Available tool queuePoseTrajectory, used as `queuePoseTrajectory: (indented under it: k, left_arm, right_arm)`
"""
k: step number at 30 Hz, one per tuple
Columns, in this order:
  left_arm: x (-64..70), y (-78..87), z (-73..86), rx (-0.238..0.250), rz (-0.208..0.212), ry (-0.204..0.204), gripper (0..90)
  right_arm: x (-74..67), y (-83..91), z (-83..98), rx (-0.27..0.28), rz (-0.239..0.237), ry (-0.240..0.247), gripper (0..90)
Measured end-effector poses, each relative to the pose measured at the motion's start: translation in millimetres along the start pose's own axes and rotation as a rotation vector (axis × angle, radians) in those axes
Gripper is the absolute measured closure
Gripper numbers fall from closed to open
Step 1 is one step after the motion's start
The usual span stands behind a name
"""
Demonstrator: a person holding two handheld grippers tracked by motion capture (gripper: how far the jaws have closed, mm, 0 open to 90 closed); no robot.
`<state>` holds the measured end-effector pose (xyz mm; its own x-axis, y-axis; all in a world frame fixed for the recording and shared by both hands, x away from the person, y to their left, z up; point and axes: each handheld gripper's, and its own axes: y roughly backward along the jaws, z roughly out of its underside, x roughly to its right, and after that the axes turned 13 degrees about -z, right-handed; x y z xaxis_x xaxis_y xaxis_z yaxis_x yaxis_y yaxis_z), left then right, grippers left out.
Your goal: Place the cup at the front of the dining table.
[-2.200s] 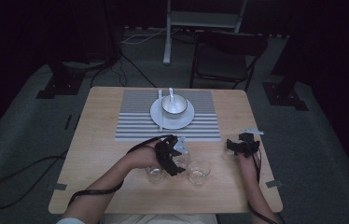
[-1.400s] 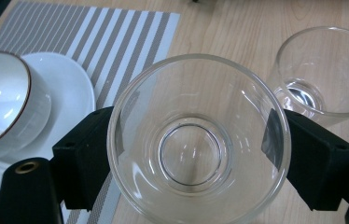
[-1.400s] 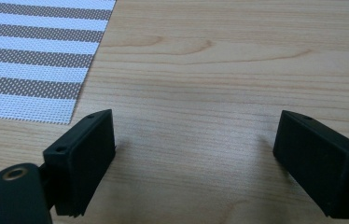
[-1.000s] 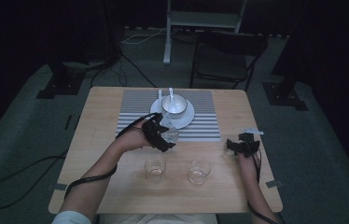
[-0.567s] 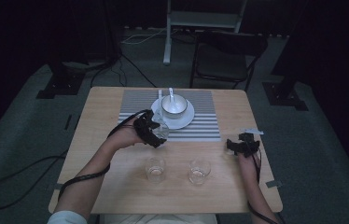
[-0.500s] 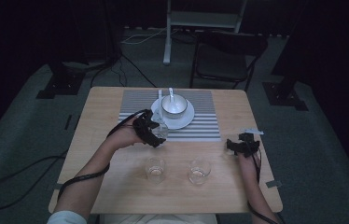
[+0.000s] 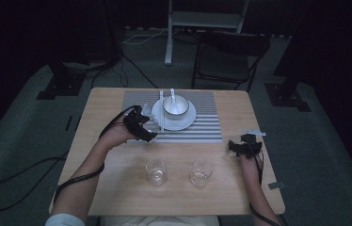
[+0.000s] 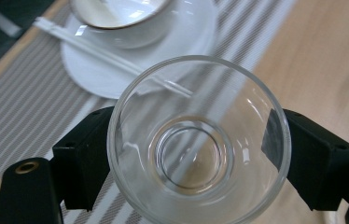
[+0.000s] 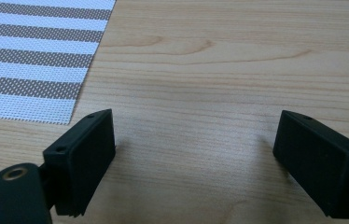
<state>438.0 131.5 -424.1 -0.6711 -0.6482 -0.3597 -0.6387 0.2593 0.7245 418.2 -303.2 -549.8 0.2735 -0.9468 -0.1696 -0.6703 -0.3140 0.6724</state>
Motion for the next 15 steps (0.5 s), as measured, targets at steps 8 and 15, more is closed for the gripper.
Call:
queuePoseTrajectory:
  k: [8,15]
  left_arm:
    - [-21.6,-9.9,8.0,-0.016,-0.113,0.114,18.4]
    - [-32.5,-15.6,14.2,0.01,-0.191,0.186,18.4]
  right_arm:
    - [0.0,-0.1,0.0,0.0,0.001,0.0,12.0]
    - [0.1,-0.1,0.0,-0.001,0.002,0.002,12.1]
